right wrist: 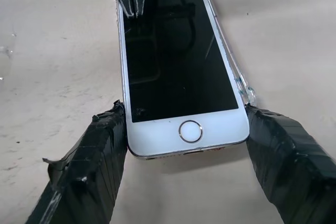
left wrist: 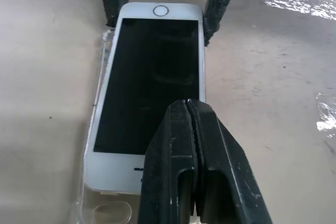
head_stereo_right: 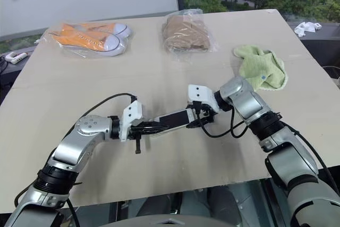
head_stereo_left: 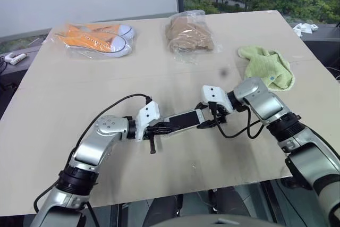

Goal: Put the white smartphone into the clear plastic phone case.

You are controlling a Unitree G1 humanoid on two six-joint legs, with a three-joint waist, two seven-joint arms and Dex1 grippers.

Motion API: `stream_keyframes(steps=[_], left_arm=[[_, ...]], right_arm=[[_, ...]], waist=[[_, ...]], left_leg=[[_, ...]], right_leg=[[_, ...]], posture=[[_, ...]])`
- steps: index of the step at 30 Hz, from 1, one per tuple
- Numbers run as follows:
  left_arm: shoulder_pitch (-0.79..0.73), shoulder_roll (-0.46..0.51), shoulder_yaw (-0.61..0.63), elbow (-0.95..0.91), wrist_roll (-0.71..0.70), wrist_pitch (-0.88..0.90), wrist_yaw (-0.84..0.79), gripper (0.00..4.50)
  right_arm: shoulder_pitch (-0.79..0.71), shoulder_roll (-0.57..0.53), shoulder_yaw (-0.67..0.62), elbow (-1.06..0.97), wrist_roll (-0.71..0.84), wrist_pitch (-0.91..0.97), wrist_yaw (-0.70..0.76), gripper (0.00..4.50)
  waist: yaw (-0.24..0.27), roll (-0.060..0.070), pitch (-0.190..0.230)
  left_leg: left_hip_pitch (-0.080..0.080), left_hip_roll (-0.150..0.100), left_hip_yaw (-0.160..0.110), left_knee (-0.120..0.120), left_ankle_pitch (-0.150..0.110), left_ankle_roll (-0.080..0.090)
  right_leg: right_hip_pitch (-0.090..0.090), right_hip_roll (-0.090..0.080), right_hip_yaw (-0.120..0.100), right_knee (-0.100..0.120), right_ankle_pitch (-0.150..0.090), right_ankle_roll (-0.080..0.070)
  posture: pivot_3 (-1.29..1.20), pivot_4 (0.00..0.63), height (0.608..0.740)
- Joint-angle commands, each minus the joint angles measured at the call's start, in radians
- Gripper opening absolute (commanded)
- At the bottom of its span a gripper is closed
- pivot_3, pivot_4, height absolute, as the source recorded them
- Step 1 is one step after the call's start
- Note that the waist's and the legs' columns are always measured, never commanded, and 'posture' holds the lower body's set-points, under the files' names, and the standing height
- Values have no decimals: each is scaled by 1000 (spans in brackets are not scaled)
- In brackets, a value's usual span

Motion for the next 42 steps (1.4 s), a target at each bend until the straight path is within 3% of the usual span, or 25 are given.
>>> stream_keyframes(steps=[1,16,31,32,34,42], left_arm=[[18,15,12,-16,2,-4,1,0],[49,6,-5,76,56,-32,74,0],[112,10,-24,34,52,28,124,0],[113,10,-24,33,53,30,126,0],[113,10,-25,31,54,32,129,0],[112,12,-27,28,52,40,132,0]], right_arm=[[-30,7,-7,-8,-2,-40,11,3056],[-62,46,-7,71,-29,-130,26,3056],[-140,145,-19,350,-74,-392,13,3056],[-146,148,-19,365,-75,-398,19,3828],[-154,148,-17,384,-74,-405,36,4386],[-183,112,-99,341,-17,-328,60,4461]], waist=[[0,0,0],[-1,0,0],[-7,-1,-2],[-7,-1,-2],[-7,-1,-3],[6,-1,-3]], left_leg=[[0,0,0,0,0,0],[5,0,1,0,0,0],[14,1,5,-2,0,0],[14,1,5,-2,0,0],[15,1,5,-2,0,0],[13,-1,3,-2,0,0]], right_leg=[[0,0,0,0,0,0],[3,0,1,1,0,0],[6,2,5,4,0,0],[6,2,5,5,0,0],[6,2,6,6,0,-1],[5,0,6,5,0,-1]], posture=[[0,150,740],[0,150,740],[0,150,740],[0,150,740],[0,150,740],[0,150,740]])
